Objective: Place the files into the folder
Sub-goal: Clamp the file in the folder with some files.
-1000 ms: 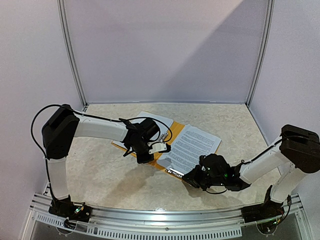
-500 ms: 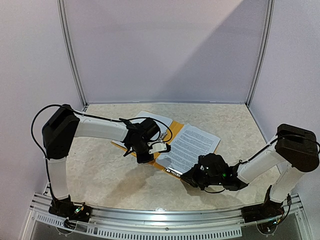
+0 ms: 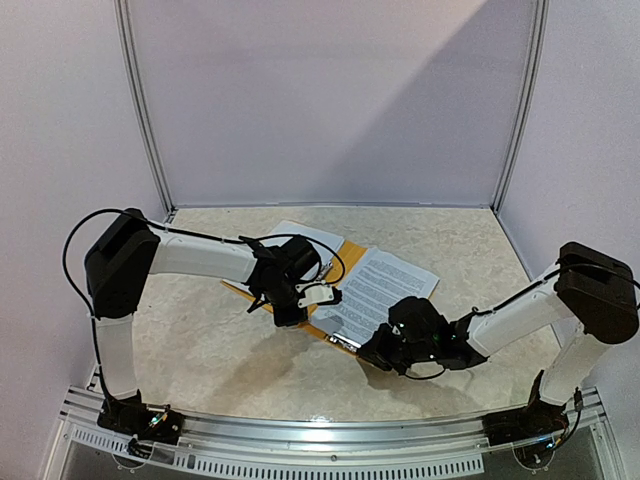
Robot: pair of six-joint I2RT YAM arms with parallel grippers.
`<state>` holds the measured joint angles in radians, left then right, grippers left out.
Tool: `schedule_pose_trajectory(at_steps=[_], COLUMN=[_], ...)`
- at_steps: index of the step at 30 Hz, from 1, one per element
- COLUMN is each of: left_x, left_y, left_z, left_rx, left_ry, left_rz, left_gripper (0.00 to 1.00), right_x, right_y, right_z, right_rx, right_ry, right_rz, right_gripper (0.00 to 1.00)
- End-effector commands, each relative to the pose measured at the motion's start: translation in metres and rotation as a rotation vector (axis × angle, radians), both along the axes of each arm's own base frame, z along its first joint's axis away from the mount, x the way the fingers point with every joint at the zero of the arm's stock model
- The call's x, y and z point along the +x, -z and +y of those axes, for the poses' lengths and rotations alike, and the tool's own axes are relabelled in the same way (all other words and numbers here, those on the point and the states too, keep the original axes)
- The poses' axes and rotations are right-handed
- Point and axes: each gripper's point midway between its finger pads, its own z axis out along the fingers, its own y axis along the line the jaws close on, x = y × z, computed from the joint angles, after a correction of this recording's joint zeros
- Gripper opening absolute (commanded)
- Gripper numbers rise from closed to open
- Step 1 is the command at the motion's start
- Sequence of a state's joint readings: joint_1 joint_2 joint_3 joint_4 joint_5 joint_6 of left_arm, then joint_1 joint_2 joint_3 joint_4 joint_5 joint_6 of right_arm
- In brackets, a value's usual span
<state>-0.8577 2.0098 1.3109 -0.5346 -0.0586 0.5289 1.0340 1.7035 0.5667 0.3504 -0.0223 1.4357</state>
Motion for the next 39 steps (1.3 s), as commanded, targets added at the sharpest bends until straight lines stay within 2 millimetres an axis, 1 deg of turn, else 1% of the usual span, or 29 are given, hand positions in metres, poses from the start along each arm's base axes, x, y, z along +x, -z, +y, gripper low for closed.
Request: schedule_pose_trajectory(at_steps=[1, 3, 9, 11, 15, 20, 22, 24, 30, 36, 39], left_x=[-0.026, -0.026, -0.026, -0.026, -0.027, -0.028, -0.029, -0.028, -0.029, -0.029, -0.029], left_y=[0.029, 0.029, 0.030, 0.030, 0.032, 0.032, 0.032, 0.032, 0.033, 0.034, 0.034], left_z=[0.006, 0.006, 0.006, 0.006, 0.006, 0.006, 0.005, 0.005, 0.005, 0.005, 0.005], left_rx=[0.068, 0.070, 0.072, 0.073, 0.079, 0.080, 0.080, 0.081, 0.083, 0.085, 0.088], left_ry=[0.038, 0.039, 0.040, 0.040, 0.042, 0.045, 0.046, 0.046, 0.047, 0.048, 0.048], left_rz=[0.102, 0.103, 0.102, 0.102, 0.105, 0.107, 0.109, 0.110, 0.112, 0.114, 0.116], left_gripper=[0.12, 0.12, 0.12, 0.12, 0.12, 0.12, 0.12, 0.12, 0.12, 0.12, 0.12], right_x=[-0.088, -0.086, -0.095, -0.094, -0.076, -0.050, -0.045, -0.042, -0.037, -0.036, -0.032], right_y=[0.107, 0.106, 0.103, 0.100, 0.081, 0.057, 0.050, 0.046, 0.037, 0.038, 0.031], right_z=[-0.154, -0.146, -0.125, -0.119, -0.099, -0.076, -0.069, -0.064, -0.059, -0.059, -0.051], right_rx=[-0.703, -0.687, -0.601, -0.578, -0.521, -0.502, -0.487, -0.478, -0.447, -0.437, -0.410], right_ry=[-0.058, -0.090, -0.198, -0.212, -0.220, -0.250, -0.257, -0.263, -0.254, -0.247, -0.253], right_rz=[0.370, 0.359, 0.392, 0.387, 0.331, 0.259, 0.241, 0.230, 0.211, 0.207, 0.184], right_gripper=[0.09, 0.09, 0.10, 0.10, 0.10, 0.11, 0.11, 0.11, 0.11, 0.10, 0.10])
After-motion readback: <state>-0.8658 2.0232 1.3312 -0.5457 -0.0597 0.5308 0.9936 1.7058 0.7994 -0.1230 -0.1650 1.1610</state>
